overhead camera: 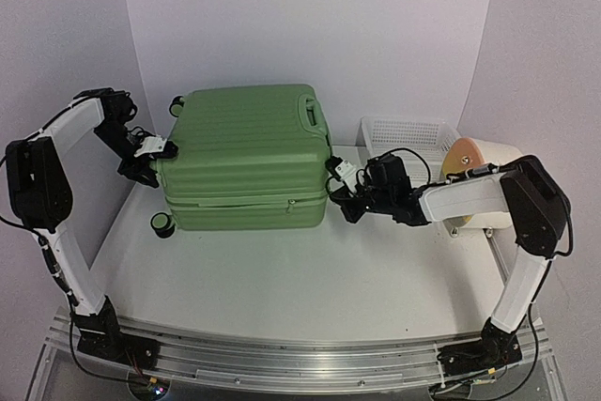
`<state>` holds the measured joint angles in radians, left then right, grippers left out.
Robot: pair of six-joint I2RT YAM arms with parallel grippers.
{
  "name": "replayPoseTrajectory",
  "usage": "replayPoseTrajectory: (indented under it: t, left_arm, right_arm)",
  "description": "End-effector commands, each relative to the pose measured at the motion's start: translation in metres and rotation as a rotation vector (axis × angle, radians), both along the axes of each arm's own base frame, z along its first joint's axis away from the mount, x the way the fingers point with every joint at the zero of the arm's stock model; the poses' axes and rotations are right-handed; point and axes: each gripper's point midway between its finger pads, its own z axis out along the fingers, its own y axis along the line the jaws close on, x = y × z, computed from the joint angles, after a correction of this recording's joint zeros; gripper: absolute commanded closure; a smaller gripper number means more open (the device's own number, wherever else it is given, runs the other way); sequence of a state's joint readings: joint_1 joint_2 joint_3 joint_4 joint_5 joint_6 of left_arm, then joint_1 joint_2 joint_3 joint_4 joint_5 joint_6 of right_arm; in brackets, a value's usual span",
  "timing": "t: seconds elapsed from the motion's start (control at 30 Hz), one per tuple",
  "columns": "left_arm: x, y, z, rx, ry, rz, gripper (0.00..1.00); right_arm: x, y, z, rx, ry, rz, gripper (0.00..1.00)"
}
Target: Open, take out, and arrange the luggage
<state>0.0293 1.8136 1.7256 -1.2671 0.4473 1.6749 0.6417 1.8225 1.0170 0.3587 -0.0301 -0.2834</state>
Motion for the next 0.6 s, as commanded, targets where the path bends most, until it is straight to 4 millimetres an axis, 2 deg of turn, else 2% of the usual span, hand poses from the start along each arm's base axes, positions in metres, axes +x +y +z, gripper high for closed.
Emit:
replayPoseTrajectory:
  t: [0.0,0.2,0.37,0.57]
  left_arm:
    - [-0.035,0.002,0.017,0.044,-0.011,-0.151,1.00]
    - [-0.036,0.003,0.017,0.052,-0.017,-0.168,1.00]
    - [-0.036,-0.003,0.020,0.021,-0.027,-0.191,1.00]
    - [-0.045,-0.009,0.026,-0.011,-0.032,-0.222,1.00]
  right_arm:
    - [0.049,-0.052,0.022,-0.094,-0.086,-0.164,1.00]
    - [0.085,-0.062,0.045,-0.061,-0.138,-0.152,1.00]
    - [0.101,-0.034,0.059,-0.032,-0.196,-0.029,1.00]
    - [0.133,-0.039,0.082,0.006,-0.280,-0.040,1.00]
